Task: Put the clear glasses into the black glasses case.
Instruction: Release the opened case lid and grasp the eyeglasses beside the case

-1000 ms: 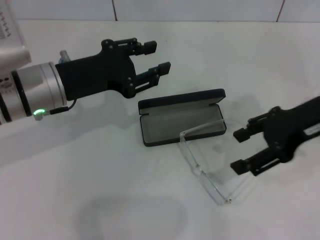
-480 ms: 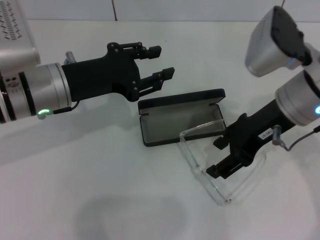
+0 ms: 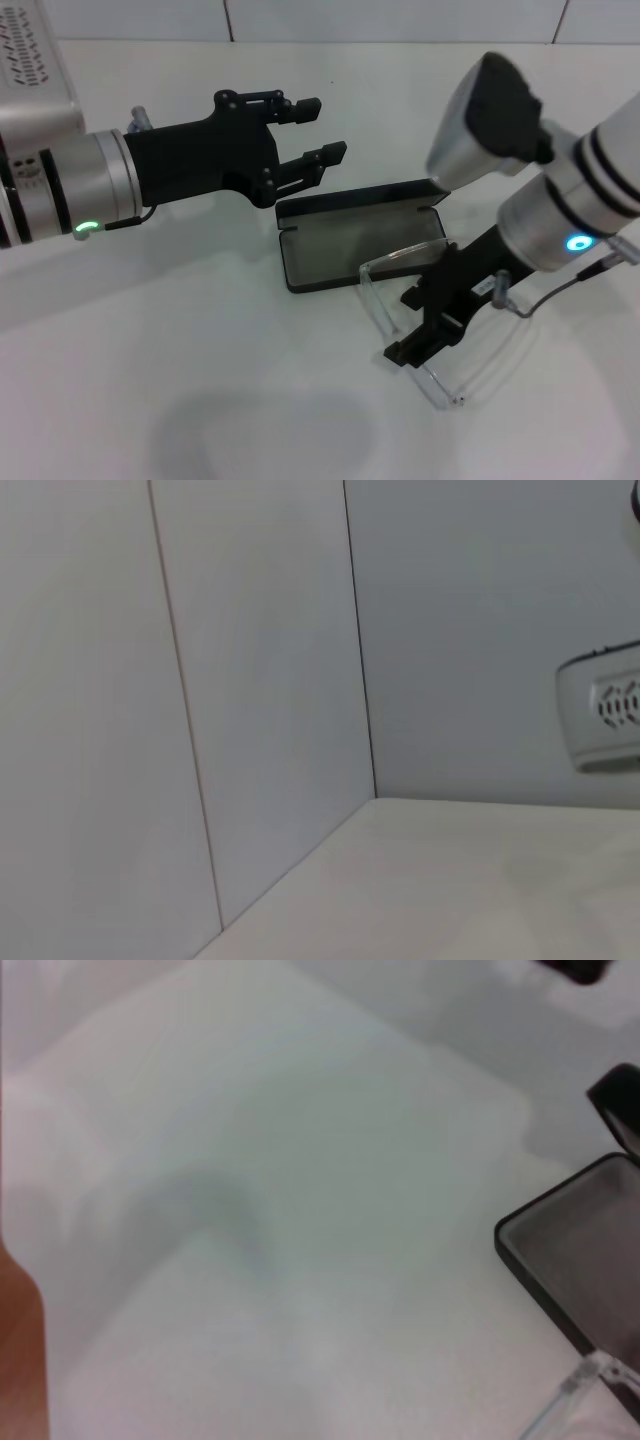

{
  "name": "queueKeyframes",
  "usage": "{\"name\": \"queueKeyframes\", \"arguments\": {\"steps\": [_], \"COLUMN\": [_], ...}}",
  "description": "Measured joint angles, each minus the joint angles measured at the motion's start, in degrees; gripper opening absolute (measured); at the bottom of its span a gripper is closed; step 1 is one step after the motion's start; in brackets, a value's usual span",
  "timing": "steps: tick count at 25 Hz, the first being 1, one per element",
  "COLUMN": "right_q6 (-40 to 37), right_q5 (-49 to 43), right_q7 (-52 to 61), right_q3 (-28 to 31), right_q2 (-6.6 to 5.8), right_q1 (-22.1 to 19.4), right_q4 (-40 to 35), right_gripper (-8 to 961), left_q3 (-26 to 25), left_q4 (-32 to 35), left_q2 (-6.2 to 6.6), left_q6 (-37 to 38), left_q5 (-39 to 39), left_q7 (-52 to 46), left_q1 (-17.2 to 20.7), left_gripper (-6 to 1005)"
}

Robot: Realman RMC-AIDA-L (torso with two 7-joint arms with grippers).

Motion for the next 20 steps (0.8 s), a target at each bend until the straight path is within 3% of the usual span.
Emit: {"name": "queueKeyframes", "arguments": {"steps": [7, 20], "right_q6": [3.3, 5.7], "right_q5": [0.2, -0.2], "right_q7": [1.3, 1.3], "right_q3": [-3.6, -4.4], "right_q2": [0.03, 0.03], "right_q1": [0.8, 1.2], "right_q4": [1.7, 5.7], "right_gripper": [698, 623], "left_q3": [-0.1, 0.2], "left_q4": [-0.2, -0.4], "left_q2": [-0.03, -0.06], "left_q6": [0.0, -0.1], "left_q5": [0.8, 0.8], "left_q7": [0.0, 0.1], "left_q1": [-0.1, -0.4], "left_gripper": [512, 512]}}
